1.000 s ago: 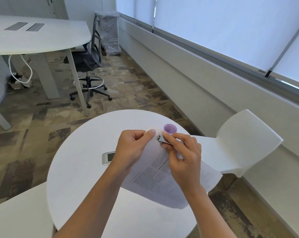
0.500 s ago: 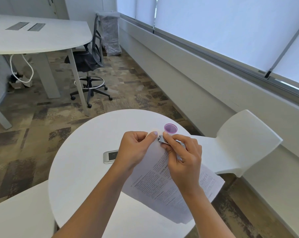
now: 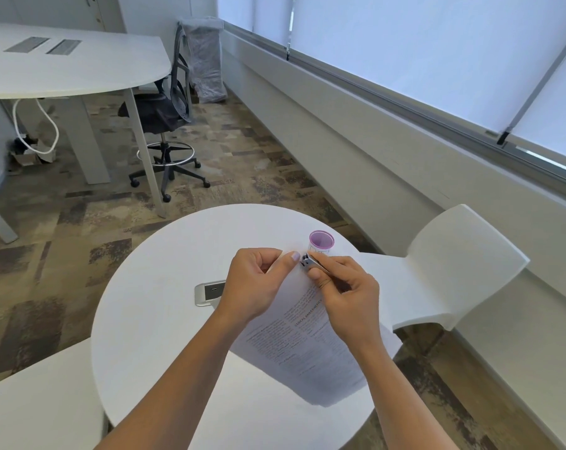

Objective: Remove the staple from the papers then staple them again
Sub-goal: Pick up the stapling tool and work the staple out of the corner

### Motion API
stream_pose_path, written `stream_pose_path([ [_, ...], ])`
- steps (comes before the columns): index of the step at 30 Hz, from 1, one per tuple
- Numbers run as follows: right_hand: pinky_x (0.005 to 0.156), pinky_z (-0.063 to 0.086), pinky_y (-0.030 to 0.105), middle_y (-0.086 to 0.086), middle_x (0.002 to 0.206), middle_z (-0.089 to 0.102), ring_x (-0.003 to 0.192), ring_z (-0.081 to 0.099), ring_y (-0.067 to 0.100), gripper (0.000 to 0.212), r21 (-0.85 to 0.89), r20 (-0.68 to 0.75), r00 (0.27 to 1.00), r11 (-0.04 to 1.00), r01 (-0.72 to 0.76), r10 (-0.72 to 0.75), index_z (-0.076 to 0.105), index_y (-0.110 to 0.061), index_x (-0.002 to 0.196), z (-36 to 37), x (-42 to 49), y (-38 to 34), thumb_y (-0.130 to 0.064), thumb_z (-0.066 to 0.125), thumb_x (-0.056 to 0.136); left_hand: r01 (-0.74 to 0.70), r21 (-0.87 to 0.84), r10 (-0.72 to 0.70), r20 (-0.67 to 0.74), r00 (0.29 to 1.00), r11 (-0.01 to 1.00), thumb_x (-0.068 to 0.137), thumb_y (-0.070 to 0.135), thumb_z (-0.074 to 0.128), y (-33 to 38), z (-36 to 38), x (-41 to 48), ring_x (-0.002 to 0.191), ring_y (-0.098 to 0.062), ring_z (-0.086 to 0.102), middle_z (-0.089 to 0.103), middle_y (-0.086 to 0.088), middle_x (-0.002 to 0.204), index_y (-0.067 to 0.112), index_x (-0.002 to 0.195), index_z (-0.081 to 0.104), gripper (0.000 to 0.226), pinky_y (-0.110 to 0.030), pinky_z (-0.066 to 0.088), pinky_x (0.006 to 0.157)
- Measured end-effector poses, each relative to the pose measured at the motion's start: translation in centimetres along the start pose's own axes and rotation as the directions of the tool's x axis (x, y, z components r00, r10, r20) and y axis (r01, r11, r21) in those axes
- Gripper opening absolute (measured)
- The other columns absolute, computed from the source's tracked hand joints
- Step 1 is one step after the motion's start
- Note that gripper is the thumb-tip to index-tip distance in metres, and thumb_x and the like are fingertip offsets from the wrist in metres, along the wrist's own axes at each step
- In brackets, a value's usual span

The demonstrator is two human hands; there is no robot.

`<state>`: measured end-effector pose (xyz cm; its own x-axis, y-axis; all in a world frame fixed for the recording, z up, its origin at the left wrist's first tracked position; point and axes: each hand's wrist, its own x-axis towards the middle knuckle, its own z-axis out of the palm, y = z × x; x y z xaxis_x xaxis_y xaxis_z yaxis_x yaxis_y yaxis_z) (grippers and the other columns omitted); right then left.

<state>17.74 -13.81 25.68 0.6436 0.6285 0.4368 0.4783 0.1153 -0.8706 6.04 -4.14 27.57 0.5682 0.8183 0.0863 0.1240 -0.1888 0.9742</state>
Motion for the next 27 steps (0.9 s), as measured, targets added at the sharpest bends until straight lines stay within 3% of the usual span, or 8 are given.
stream_pose_path([
  [3, 0.063, 0.048, 0.012, -0.014, 0.089, 0.074, 0.079, 0.064, 0.0, 0.02, 0.176, 0.1, 0.971, 0.957, -0.233, 0.218, 0.076, -0.033, 0.095, -0.2, 0.0, -0.9, -0.016, 0.07, 0.086, -0.04, 0.054, 0.04, -0.005, 0.999, 0.998, 0.088, 0.048, 0.065, -0.1, -0.1, 0.1, 0.062, -0.026, 0.064, 0.072, -0.001, 0.066, 0.018, 0.075, 0.077, 0.034, -0.043, 0.05, 0.059],
  [5, 0.058, 0.046, 0.014, -0.008, 0.084, 0.075, 0.071, 0.062, 0.002, 0.013, 0.263, 0.177, 0.918, 0.882, -0.392, 0.355, 0.078, -0.034, 0.091, -0.4, -0.1, -1.5, -0.028, 0.071, 0.081, -0.058, 0.078, 0.059, -0.003, 0.998, 0.995, 0.083, 0.054, 0.062, -0.2, -0.2, 0.1, 0.069, -0.03, 0.068, 0.074, 0.0, 0.07, 0.021, 0.077, 0.077, 0.036, -0.05, 0.053, 0.067],
  [8, 0.055, 0.042, 0.021, 0.001, 0.085, 0.074, 0.071, 0.059, 0.011, 0.022, 0.306, 0.279, 0.828, 0.773, -0.556, 0.486, 0.077, -0.026, 0.097, -0.7, 0.1, -1.8, -0.036, 0.066, 0.081, -0.072, 0.135, 0.075, -0.018, 0.997, 0.988, 0.081, 0.059, 0.058, -0.3, -0.2, 0.2, 0.066, -0.021, 0.065, 0.071, 0.002, 0.066, 0.023, 0.076, 0.076, 0.04, -0.043, 0.05, 0.063],
  [10, 0.053, 0.038, 0.024, 0.001, 0.086, 0.071, 0.07, 0.057, 0.014, 0.021, 0.304, 0.373, 0.751, 0.693, -0.654, 0.545, 0.077, -0.023, 0.098, -0.7, 0.2, -1.7, -0.032, 0.06, 0.091, -0.071, 0.19, 0.083, -0.055, 0.995, 0.979, 0.08, 0.06, 0.058, -0.6, 0.0, 0.3, 0.055, -0.014, 0.049, 0.058, 0.0, 0.056, 0.023, 0.071, 0.071, 0.04, -0.031, 0.039, 0.059],
  [15, 0.058, 0.048, 0.025, -0.002, 0.082, 0.07, 0.066, 0.059, 0.011, 0.022, 0.446, 0.445, 0.612, 0.43, -0.785, 0.654, 0.077, -0.02, 0.094, -0.1, -0.2, -1.2, -0.028, 0.056, 0.092, -0.097, 0.294, 0.125, -0.078, 0.989, 0.951, 0.09, 0.047, 0.061, -0.9, 0.3, 0.5, 0.047, -0.008, 0.041, 0.044, 0.015, 0.043, 0.037, 0.051, 0.056, 0.041, -0.022, 0.025, 0.053],
  [17, 0.056, 0.049, 0.024, -0.005, 0.082, 0.072, 0.069, 0.059, 0.011, 0.023, 0.364, 0.388, 0.643, 0.531, -0.765, 0.661, 0.077, -0.026, 0.091, 0.1, -0.4, -1.1, -0.034, 0.056, 0.093, -0.106, 0.335, 0.142, -0.083, 0.986, 0.936, 0.091, 0.048, 0.059, -1.1, 0.3, 0.6, 0.046, -0.01, 0.04, 0.045, 0.012, 0.043, 0.031, 0.051, 0.055, 0.044, -0.022, 0.026, 0.053],
  [21, 0.06, 0.047, 0.018, -0.015, 0.092, 0.072, 0.069, 0.059, 0.003, 0.013, 0.038, 0.009, 0.895, 0.894, -0.446, 0.446, 0.074, -0.034, 0.098, 0.1, -0.8, 0.0, -0.035, 0.063, 0.09, -0.08, 0.421, 0.156, -0.15, 0.976, 0.904, 0.093, 0.047, 0.056, -1.6, -0.3, 1.0, 0.049, -0.014, 0.038, 0.041, 0.005, 0.047, 0.009, 0.059, 0.05, 0.051, -0.026, 0.029, 0.053],
  [27, 0.072, 0.048, 0.011, -0.018, 0.103, 0.065, 0.087, 0.06, -0.004, 0.032, 0.013, 0.052, 0.961, 0.962, -0.273, 0.272, 0.068, -0.036, 0.104, -0.7, -0.4, 0.0, -0.035, 0.08, 0.075, -0.095, 0.447, 0.175, -0.141, 0.974, 0.89, 0.091, 0.049, 0.058, -1.7, -1.5, 1.7, 0.047, -0.014, 0.032, 0.032, 0.003, 0.047, 0.011, 0.06, 0.044, 0.051, -0.028, 0.024, 0.05],
])
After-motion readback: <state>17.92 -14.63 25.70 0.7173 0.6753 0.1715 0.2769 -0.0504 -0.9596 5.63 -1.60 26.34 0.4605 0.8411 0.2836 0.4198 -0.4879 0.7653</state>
